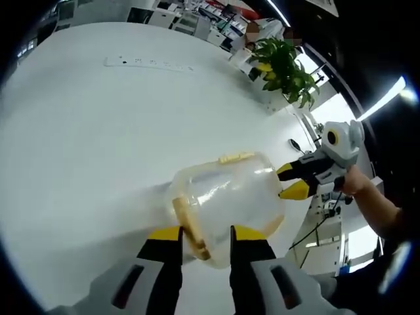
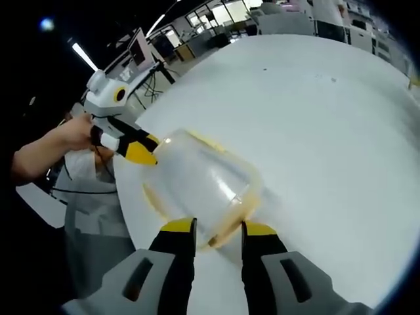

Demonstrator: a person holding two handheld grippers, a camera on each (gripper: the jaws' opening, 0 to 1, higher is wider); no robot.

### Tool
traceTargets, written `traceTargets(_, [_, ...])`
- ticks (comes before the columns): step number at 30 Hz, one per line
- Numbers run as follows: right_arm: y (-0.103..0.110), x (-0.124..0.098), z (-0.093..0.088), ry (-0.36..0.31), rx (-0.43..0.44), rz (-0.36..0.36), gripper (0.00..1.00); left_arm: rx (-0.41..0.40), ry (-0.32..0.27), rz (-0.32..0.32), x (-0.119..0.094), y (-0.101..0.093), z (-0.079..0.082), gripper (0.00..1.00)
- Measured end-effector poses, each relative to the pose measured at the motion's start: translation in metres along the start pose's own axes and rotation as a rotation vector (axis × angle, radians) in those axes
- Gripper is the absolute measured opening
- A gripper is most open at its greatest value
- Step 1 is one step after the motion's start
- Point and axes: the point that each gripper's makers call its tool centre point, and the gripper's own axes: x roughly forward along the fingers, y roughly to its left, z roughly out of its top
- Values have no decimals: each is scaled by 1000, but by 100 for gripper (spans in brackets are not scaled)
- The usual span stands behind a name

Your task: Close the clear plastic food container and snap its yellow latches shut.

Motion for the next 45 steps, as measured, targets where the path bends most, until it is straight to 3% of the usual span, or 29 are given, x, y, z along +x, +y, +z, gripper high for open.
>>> traceTargets(6, [0, 1, 1, 16, -11, -10, 24, 14, 1, 30, -2, -2, -1, 21])
traceTargets(14, [-1, 0, -1, 14, -25, -20, 24, 101, -5, 92, -4, -4, 2, 22])
traceTargets(22, [2, -2, 1, 29, -139, -80, 25, 212, -2, 164, -6, -6, 5, 22])
traceTargets(30, [2, -2, 2, 31, -180, -96, 25, 239, -7, 182, -6, -5, 5, 22])
traceTargets(35, [2, -4, 3, 24, -253, -143, 26, 354, -3, 221, -8, -8, 7, 23])
traceTargets(40, [4, -4, 5, 38, -341, -191, 26, 394, 6, 237, -8, -9, 7, 24])
traceTargets(45, [3, -5, 5, 47, -376, -206, 27, 426, 10, 234, -9, -9, 8, 24])
